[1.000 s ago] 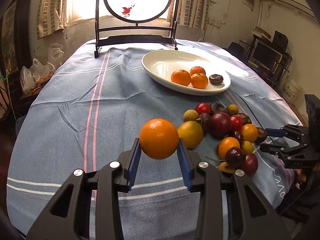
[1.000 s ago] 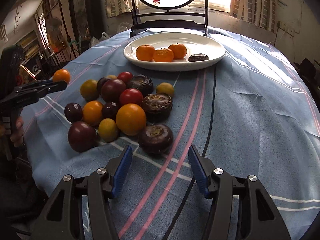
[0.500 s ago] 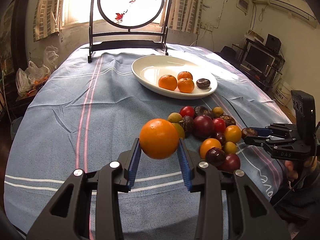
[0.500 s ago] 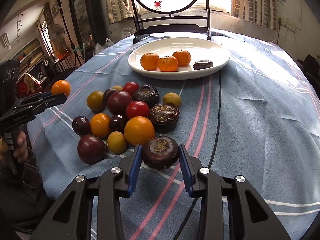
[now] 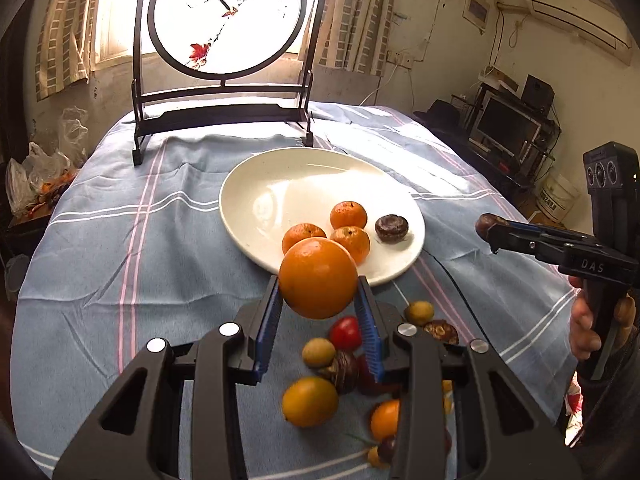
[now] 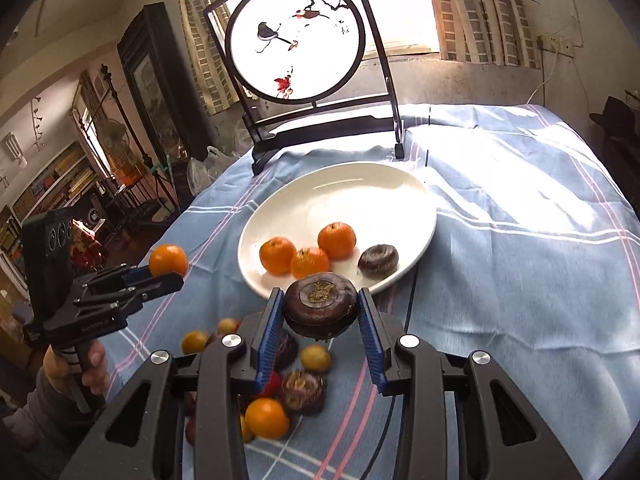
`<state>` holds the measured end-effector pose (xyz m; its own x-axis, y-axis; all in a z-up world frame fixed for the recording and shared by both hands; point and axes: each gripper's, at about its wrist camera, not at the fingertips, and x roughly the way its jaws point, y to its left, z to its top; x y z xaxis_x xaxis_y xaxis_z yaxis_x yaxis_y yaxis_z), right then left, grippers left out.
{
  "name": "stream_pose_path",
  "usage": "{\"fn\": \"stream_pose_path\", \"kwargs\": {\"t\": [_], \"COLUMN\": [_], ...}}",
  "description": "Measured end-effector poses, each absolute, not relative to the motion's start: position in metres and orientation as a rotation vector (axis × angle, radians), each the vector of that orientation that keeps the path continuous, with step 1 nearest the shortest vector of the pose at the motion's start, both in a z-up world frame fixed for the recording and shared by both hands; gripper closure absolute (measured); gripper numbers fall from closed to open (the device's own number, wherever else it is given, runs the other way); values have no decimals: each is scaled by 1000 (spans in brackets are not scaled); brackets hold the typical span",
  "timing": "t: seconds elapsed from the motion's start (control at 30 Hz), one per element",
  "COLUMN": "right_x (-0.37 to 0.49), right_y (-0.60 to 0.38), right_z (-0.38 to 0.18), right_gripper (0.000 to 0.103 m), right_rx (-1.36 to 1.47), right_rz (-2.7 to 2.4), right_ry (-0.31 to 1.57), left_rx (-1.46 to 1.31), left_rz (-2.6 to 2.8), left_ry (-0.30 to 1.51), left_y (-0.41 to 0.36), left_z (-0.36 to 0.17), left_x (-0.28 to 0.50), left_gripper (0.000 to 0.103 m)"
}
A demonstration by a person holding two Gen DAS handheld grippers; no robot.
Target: Organize fruits
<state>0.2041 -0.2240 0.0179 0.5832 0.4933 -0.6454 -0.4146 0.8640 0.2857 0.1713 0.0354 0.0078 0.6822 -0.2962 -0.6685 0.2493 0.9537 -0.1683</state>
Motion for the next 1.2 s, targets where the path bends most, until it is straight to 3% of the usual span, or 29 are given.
{"fn": "stream_pose_path", "kwargs": {"t": [0.27,0.33,0.37,0.4,0.67,0.93,1.2], "right_x": [300,311,312,309,246,166,138], "right_y": [-196,-192,-191,-191,-202,-219,-224], "right_z": [-16,-25,-27,-26,-13,-32,-47], "right_gripper": [65,61,52,50,50,49,48], "right_rx": [132,139,135,134,101,89,106], "right_rz": [438,430,423,417,467,512,542], "right_ry": [853,858,852,835,801,811,827], "left_rx": [-133,-161,-175,-194,-135,22,86], "left_rz": [-266,-283,-275,-272,-289,-304,-292], "left_ry": [888,912,916,915,831,857,918], "left_y": [36,38,41,44,47,44,38], "left_z": [-18,-24,-25,-24,-2,-23,-53], "left_x": [271,286,290,291,227,141,121], "left_gripper": [67,63,56,49,46,44,48]}}
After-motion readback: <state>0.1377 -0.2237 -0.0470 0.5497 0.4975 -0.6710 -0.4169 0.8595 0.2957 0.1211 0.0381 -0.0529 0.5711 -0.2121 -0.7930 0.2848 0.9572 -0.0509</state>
